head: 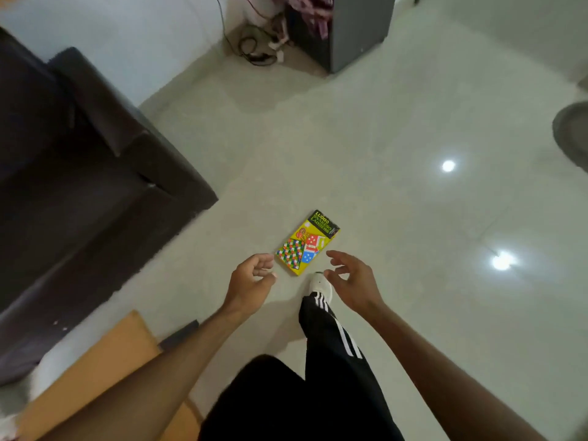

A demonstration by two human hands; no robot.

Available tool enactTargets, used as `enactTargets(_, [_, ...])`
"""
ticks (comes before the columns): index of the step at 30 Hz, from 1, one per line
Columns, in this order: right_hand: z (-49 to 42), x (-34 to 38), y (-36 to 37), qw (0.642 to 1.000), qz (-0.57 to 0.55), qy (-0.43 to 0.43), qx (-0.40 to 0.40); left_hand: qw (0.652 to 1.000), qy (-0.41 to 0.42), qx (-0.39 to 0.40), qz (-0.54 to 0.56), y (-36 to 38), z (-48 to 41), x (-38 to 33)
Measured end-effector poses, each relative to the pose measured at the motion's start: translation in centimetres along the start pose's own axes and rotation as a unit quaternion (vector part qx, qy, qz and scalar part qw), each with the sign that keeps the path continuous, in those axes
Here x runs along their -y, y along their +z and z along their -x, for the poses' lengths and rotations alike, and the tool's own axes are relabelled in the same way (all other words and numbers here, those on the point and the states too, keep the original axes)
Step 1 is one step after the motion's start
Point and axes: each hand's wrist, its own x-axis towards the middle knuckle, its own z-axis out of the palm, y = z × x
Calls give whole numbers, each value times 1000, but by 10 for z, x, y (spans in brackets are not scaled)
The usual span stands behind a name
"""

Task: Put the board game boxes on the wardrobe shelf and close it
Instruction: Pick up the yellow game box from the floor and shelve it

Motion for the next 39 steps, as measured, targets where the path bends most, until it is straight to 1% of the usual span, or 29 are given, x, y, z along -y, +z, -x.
enactTargets(4, [-96, -32, 35, 997, -12, 78, -3, 996, -43, 61, -55, 16, -123, 16])
enactTargets(6, [-148, -64, 60, 992, -18, 125, -16, 991, -68, 90, -73, 37, -190, 39])
enactTargets(8, [-198, -105, 91, 986, -23, 165, -21, 984, -91, 121, -91, 67, -257, 75])
enactTargets(10, [-247, -155, 126, 979, -17, 200, -23, 972, -91, 175, -126, 101, -320, 123])
enactTargets(11, [-268, -177, 141, 977, -7, 214, -19, 963, -91, 203, -152, 116, -346, 143])
enactTargets(12, [-290, -210, 165, 972, 2, 233, -8, 949, -101, 235, -183, 135, -375, 177])
enactTargets(13, [-316, -242, 188, 969, 11, 246, -13, 934, -97, 261, -222, 158, -413, 212])
enactTargets(15, [-345, -275, 213, 965, 21, 261, -1, 917, -90, 262, -285, 176, -457, 247])
enactTargets(18, [-391, -341, 261, 956, 14, 292, -17, 911, -57, 238, -331, 213, -518, 303])
enactTargets(20, [-410, -365, 282, 946, -19, 319, -48, 911, -74, 234, -330, 227, -541, 323])
enactTargets(21, [-416, -370, 289, 942, -37, 326, -73, 917, -83, 239, -309, 233, -550, 327])
enactTargets(23, [-422, -369, 299, 936, -58, 324, -122, 924, -87, 265, -261, 239, -559, 332])
enactTargets(25, [-422, -363, 300, 933, -61, 319, -156, 926, -85, 283, -235, 239, -554, 325])
enactTargets(26, [-420, -358, 297, 931, -62, 318, -170, 926, -90, 288, -226, 237, -549, 318])
enactTargets(29, [-405, -321, 272, 927, -72, 309, -199, 929, -65, 295, -213, 220, -529, 280])
enactTargets(34, [-339, -220, 199, 929, -85, 283, -224, 926, -8, 313, -211, 169, -464, 169])
enactTargets(39, [-232, -93, 130, 924, -107, 262, -256, 913, 66, 337, -221, 98, -371, 42])
